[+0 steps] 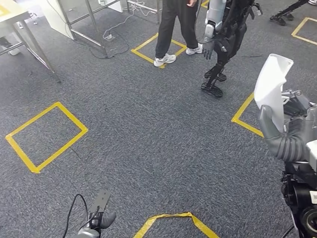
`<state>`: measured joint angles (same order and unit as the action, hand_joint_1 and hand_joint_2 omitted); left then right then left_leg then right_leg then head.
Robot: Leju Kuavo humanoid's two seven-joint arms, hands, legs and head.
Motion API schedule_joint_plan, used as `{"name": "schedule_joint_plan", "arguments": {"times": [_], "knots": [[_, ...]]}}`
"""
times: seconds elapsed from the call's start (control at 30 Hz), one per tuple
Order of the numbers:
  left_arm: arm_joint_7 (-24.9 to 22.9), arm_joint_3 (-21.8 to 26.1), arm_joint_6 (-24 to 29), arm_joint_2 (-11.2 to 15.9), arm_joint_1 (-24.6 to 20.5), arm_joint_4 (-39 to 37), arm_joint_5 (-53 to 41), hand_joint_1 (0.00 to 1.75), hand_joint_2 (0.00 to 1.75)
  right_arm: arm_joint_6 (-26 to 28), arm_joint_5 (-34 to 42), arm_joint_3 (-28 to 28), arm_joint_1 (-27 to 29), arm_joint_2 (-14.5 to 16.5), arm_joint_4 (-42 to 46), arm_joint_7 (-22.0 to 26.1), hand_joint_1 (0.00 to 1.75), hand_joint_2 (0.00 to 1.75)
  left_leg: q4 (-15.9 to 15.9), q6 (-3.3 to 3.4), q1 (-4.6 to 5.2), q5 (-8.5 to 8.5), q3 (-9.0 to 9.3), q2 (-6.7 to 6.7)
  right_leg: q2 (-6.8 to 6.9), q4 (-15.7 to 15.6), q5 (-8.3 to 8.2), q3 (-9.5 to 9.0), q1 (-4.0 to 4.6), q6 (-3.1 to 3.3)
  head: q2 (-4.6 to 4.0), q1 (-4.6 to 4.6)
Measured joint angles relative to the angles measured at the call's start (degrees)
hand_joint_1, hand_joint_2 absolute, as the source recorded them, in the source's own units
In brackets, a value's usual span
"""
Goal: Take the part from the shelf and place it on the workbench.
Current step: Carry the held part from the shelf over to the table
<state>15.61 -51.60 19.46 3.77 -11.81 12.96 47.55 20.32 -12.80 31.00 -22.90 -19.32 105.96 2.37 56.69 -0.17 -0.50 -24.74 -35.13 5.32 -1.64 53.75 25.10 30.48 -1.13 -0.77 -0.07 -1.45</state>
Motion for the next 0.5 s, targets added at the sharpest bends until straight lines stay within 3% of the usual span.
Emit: {"name": "schedule_joint_plan", "arguments": {"times": [0.07, 0.13, 0.17, 0.2, 0.27, 0.33, 0.37, 0.43, 0.5], "knots": [[0.02, 0.0, 0.01, -0.03, -0.18, 0.0, 0.02, 0.0, 1.75, -0.01, -0.01, -0.23, 0.18, 0.07, 0.01, -0.03, 1.75, 1.75, 6.87, -0.44, -0.01, -3.41, -3.43, -3.33, 1.46, -0.41, -0.11, -0.3, 0.03, 0.37, -0.01, -0.3], [0.02, 0.0, 0.01, -0.03, -0.16, 0.0, 0.05, 0.0, 1.75, -0.07, -0.01, -0.4, 0.45, 0.11, -0.01, -0.05, 1.75, 1.75, 13.65, -0.93, -0.28, -5.65, -6.99, -4.48, 2.92, -0.41, -0.01, -0.31, 0.12, 0.45, -0.01, -0.37], [0.02, 0.0, 0.01, -0.02, -0.1, 0.0, 0.07, 0.0, 1.75, -0.1, -0.01, -0.45, 0.61, 0.14, -0.01, -0.05, 1.75, 1.75, 14.46, -1.13, -0.42, -5.36, -7.5, -4.69, 3.62, -0.4, 0.07, -0.33, 0.11, 0.41, -0.01, -0.38], [0.02, 0.0, 0.01, 0.0, -0.05, 0.0, 0.08, 0.0, 1.75, -0.14, -0.01, -0.48, 0.72, 0.14, -0.02, -0.05, 1.75, 1.75, 12.66, -1.27, -0.53, -4.01, -6.67, -4.95, 4.27, -0.37, 0.17, -0.38, 0.06, 0.31, 0.0, -0.41], [0.04, 0.0, 0.02, 0.05, -0.07, 0.0, 0.1, 0.0, 1.75, -0.16, -0.01, -0.54, 0.82, 0.15, -0.01, -0.05, 1.75, 1.75, 4.2, -1.36, -0.61, -0.3, -2.34, -6.76, 5.45, -0.23, 0.5, -0.61, 0.03, -0.18, 0.0, -0.51], [0.12, 0.0, 0.02, 0.06, -0.18, 0.0, 0.09, 0.0, 1.75, -0.17, -0.01, -0.64, 0.79, 0.15, 0.01, -0.06, 1.75, 1.75, -1.82, -0.94, -0.39, 1.65, 0.82, -8.34, 6.35, -0.06, 0.93, -0.87, 0.27, -0.84, 0.0, -0.52], [0.16, -0.01, 0.02, 0.05, -0.2, 0.0, 0.08, 0.0, 1.75, -0.19, -0.01, -0.69, 0.77, 0.15, 0.01, -0.06, 1.75, 1.75, -2.57, -0.59, -0.22, 1.67, 1.15, -8.44, 6.75, -0.03, 1.09, -1.01, 0.43, -1.16, 0.0, -0.48], [0.21, -0.01, 0.02, 0.07, -0.16, 0.0, 0.02, 0.0, 1.75, -0.2, -0.02, -0.82, 0.74, 0.16, 0.04, -0.09, 1.75, 1.75, -2.45, 0.23, -0.15, 1.67, 1.08, -7.21, 7.39, -0.06, 1.4, -1.3, 0.35, -1.82, 0.0, -0.35], [0.2, 0.0, 0.01, 0.03, -0.22, 0.0, -0.12, 0.0, 1.75, -0.16, -0.1, -1.01, 0.73, 0.19, 0.16, -0.22, 1.75, 1.75, -2.65, 1.01, -0.33, 1.75, 1.25, -6.11, 5.91, 1.96, 3.03, -0.72, 0.04, -2.33, 0.0, -0.19]]}}
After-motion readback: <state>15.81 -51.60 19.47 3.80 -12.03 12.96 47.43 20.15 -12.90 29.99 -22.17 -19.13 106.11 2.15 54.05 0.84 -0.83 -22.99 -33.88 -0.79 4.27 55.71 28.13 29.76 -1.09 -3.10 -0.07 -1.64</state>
